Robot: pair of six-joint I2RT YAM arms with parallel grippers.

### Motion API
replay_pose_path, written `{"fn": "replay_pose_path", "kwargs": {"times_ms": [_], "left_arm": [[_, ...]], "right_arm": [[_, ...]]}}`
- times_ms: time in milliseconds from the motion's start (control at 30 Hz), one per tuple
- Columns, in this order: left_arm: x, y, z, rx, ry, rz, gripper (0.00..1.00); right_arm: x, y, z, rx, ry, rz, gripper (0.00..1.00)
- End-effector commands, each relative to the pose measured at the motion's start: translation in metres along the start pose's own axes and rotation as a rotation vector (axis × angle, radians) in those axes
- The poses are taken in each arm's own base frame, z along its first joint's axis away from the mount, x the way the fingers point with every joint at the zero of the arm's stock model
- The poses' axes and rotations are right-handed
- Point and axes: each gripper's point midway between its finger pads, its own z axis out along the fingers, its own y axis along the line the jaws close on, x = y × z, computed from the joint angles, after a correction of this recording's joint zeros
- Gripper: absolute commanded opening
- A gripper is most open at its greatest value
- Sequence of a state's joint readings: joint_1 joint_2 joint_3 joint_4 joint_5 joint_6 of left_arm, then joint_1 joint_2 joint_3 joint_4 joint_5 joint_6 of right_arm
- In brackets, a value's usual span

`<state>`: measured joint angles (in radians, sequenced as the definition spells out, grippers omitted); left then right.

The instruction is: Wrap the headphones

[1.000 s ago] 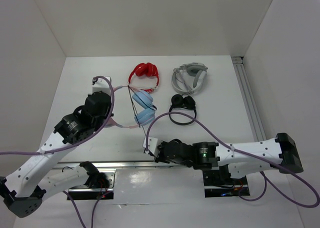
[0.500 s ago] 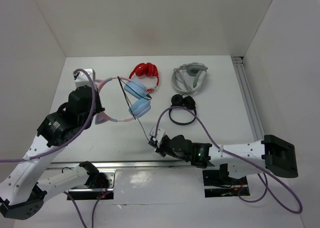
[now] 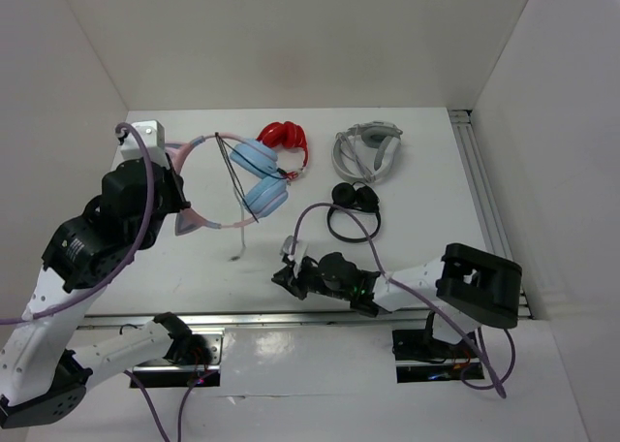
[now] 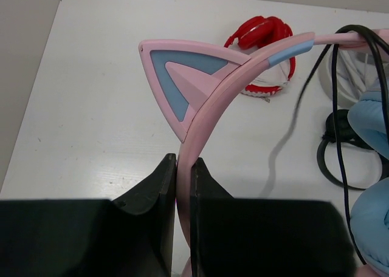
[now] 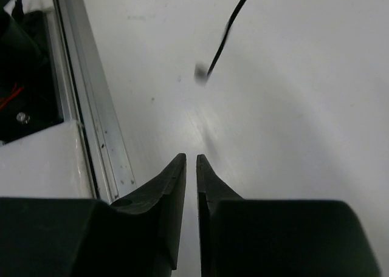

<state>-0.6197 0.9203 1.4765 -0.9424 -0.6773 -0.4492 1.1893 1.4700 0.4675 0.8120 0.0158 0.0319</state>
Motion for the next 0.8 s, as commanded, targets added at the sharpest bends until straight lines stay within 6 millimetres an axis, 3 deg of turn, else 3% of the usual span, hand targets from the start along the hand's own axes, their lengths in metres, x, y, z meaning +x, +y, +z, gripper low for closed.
{"fn": "replay_pose_path", "kwargs": {"times_ms": [0,33,100,200,267,333,367,400,433,500,533,567,733,767], "left_arm": [[-0.056,-0.006,-0.017,0.057,-0.176,-0.194,0.00],[-0.057,-0.005,-0.021,0.069,-0.181,-0.199,0.00],[-0.055,-0.004,-0.022,0.069,-0.181,-0.199,0.00],[-0.053,-0.003,-0.022,0.069,-0.180,-0.198,0.00],[-0.053,-0.001,-0.022,0.059,-0.183,-0.189,0.00],[-0.053,0.001,-0.022,0.050,-0.186,-0.179,0.00],[-0.053,0.001,-0.022,0.050,-0.186,-0.179,0.00],[-0.054,0.003,-0.024,0.050,-0.186,-0.179,0.00],[-0.055,0.003,-0.024,0.050,-0.186,-0.179,0.00],[-0.055,0.000,-0.026,0.069,-0.180,-0.186,0.00],[-0.051,-0.002,-0.027,0.083,-0.164,-0.185,0.00],[-0.054,-0.002,-0.029,0.086,-0.170,-0.191,0.00],[-0.043,-0.015,-0.028,0.153,-0.120,-0.187,0.00],[-0.043,-0.015,-0.028,0.153,-0.120,-0.187,0.00]], "right_arm": [[-0.007,0.012,0.014,-0.093,-0.042,0.033,0.20],[0.000,0.014,0.020,-0.106,-0.026,0.033,0.22],[-0.008,0.018,0.033,-0.128,-0.042,0.032,0.22],[-0.002,0.016,0.051,-0.116,-0.039,0.032,0.23],[-0.015,0.006,0.059,-0.073,-0.091,0.044,0.27],[-0.017,0.000,0.053,-0.039,-0.133,0.070,0.38],[-0.031,-0.001,0.051,-0.032,-0.198,0.078,0.43],[-0.032,-0.001,0.049,-0.033,-0.211,0.078,0.47],[-0.032,-0.013,0.047,0.019,-0.218,0.084,0.51],[-0.043,-0.018,0.041,0.044,-0.276,0.088,0.56],[-0.039,-0.025,0.036,0.083,-0.281,0.084,0.58],[-0.053,-0.028,0.031,0.100,-0.338,0.089,0.63],[-0.060,-0.071,0.013,0.420,-0.401,0.043,0.69],[-0.062,-0.074,0.008,0.473,-0.410,0.036,0.86]]}}
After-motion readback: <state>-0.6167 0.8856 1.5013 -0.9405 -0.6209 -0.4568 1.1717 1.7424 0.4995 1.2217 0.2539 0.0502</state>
